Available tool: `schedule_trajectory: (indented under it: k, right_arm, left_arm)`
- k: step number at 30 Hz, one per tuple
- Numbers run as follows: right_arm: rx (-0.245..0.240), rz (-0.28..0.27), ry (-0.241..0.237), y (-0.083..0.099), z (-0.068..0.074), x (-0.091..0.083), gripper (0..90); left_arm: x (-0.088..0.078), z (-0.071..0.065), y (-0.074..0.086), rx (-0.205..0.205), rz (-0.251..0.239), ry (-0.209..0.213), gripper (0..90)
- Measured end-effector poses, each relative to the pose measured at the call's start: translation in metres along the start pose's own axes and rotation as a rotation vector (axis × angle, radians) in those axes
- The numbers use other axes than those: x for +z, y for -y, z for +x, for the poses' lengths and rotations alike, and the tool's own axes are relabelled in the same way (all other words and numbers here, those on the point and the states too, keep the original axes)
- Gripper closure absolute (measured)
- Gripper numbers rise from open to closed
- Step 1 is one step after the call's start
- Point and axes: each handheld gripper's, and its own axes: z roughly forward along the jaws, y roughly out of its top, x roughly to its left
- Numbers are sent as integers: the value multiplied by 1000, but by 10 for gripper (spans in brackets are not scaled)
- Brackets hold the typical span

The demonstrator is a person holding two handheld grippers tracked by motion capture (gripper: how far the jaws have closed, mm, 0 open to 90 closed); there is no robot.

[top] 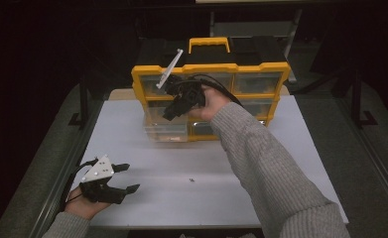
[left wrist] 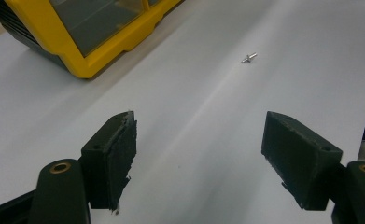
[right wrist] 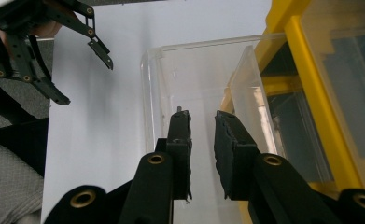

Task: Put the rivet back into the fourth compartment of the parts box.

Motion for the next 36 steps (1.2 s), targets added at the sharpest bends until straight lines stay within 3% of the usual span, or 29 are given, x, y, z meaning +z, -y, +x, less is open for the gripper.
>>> schedule_trajectory:
  k: [7,13,20,27,36]
  right_arm:
    - [5,-41,7,13,5,-24,715]
    - [38,-78,16,40,12,-44,674]
    - [59,-112,38,75,24,-57,626]
    - [97,-104,37,107,30,-47,578]
    - [119,-85,20,131,39,-15,527]
  left_arm:
    - [-1,0,0,6,8,-2,260]
    - [1,-2,-1,-16,-11,-3,260]
    - [2,-2,-1,1,6,-3,259]
    - [1,-1,-1,12,9,-10,258]
    - [1,-2,-1,5,7,-9,258]
